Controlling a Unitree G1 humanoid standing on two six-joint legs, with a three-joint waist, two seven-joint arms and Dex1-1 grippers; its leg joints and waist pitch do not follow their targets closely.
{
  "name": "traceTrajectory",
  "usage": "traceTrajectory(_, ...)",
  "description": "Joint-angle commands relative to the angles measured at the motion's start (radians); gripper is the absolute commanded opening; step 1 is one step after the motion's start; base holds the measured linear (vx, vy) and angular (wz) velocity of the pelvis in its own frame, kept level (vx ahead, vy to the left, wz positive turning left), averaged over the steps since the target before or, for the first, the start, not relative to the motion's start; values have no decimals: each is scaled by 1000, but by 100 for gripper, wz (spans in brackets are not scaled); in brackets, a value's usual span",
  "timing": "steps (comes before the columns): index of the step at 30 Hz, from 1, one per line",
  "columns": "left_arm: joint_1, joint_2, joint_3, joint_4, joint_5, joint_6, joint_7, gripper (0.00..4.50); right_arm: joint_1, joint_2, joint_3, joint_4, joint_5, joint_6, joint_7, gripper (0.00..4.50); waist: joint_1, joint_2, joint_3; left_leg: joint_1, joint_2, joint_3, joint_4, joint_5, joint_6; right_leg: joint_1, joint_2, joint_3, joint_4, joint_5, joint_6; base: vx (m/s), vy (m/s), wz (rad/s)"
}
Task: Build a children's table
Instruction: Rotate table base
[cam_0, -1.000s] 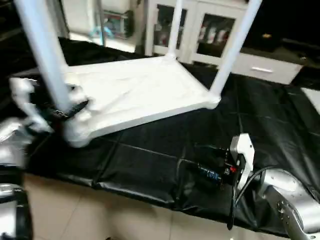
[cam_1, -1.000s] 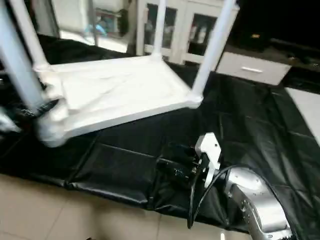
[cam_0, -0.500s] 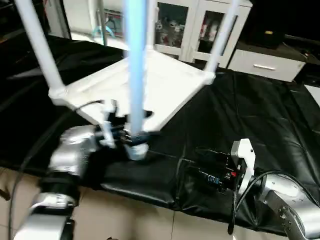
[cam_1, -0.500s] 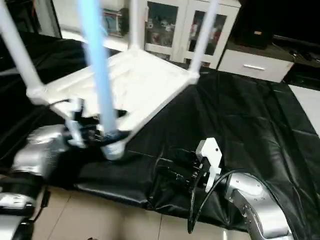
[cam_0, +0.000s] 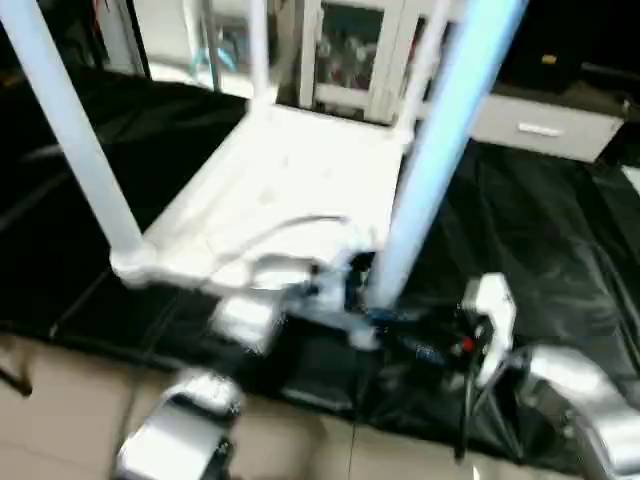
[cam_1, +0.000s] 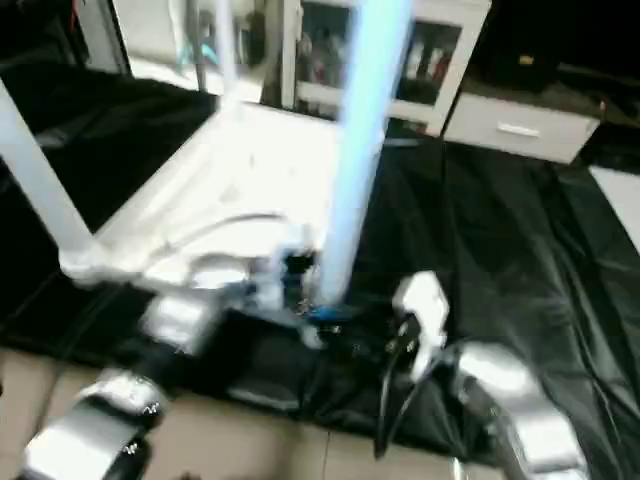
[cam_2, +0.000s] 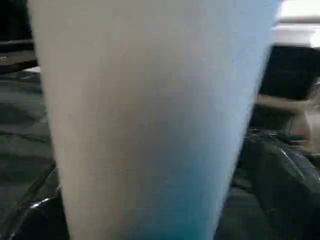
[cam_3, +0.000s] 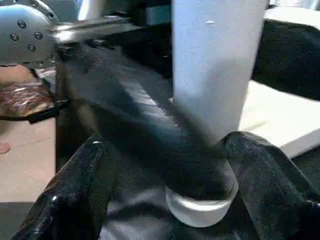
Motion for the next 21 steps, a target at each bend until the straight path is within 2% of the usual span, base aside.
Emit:
traceTrajectory(1,-20,3,-5,20,34,-18,49,448,-4,-2,7,-29,5,-7,9,355,2,-6,-58,-16,0,2,-81,-278,42,62,-33,20,-80,-356,-154,0,0,0)
traceTrajectory(6,-22,79,26,21,36,-18,11,448,2,-13,-2,-28,6,-9,15,355,-10,-3,-58,-12,1,3,-81,-268,55,56,-28,19,-80,-345,-170,0,0,0)
traceTrajectory(7,-7,111,23,3,36,-9,-28,448,3,-16,-5,-28,6,-9,16,355,-10,5,-58,-7,2,2,-81,-273,52,53,-28,20,-79,-339,-177,0,0,0)
traceTrajectory(10,47,209,-16,-53,57,31,-117,448,6,-28,-17,-29,4,-10,20,355,-10,6,-60,-3,8,1,-85,-279,46,53,-29,21,-70,-293,-204,0,0,0)
traceTrajectory(11,60,232,-25,-58,68,33,-124,448,6,-32,-21,-28,4,-11,22,355,-13,8,-57,-6,7,2,-86,-276,49,53,-27,21,-68,-284,-206,0,0,0)
traceTrajectory(12,71,253,-27,-53,80,30,-115,448,7,-39,-27,-23,1,-14,23,355,-14,9,-56,-5,6,4,-86,-281,49,51,-25,22,-70,-285,-207,0,0,0)
traceTrajectory(13,73,263,-32,-41,94,16,-104,448,7,-43,-29,-18,-2,-17,25,355,-14,7,-60,-1,7,6,-82,-274,48,50,-27,23,-67,-264,-214,0,0,0)
traceTrajectory(14,74,277,-44,-18,122,-13,-88,448,6,-49,-31,-10,-8,-20,27,355,-14,8,-60,-2,6,6,-82,-269,49,50,-26,23,-67,-258,-215,0,0,0)
traceTrajectory(15,74,277,-44,-18,122,-13,-88,448,6,-49,-31,-10,-8,-20,27,355,-11,11,-61,2,7,7,-81,-268,50,47,-26,23,-68,-251,-217,0,0,0)
traceTrajectory(16,73,284,-51,-1,143,-31,-68,448,5,-53,-31,-6,-10,-22,29,355,-10,9,-60,5,8,10,-80,-267,52,45,-26,23,-67,-231,-226,0,0,0)
traceTrajectory(17,71,290,-58,16,165,-51,-52,448,5,-55,-32,-4,-10,-22,31,355,-7,8,-60,0,8,9,-82,-263,51,50,-28,23,-65,-229,-226,0,0,0)
traceTrajectory(19,57,299,-72,73,213,-90,-1,448,1,-64,-38,-2,-7,-18,38,355,-5,2,-60,-2,6,9,-81,-260,51,51,-29,23,-65,-240,-216,0,0,0)
traceTrajectory(21,45,297,-70,100,222,-90,26,448,-5,-70,-41,1,-5,-16,43,355,-5,0,-55,-1,6,9,-84,-288,47,49,-31,23,-73,-307,-194,0,0,0)
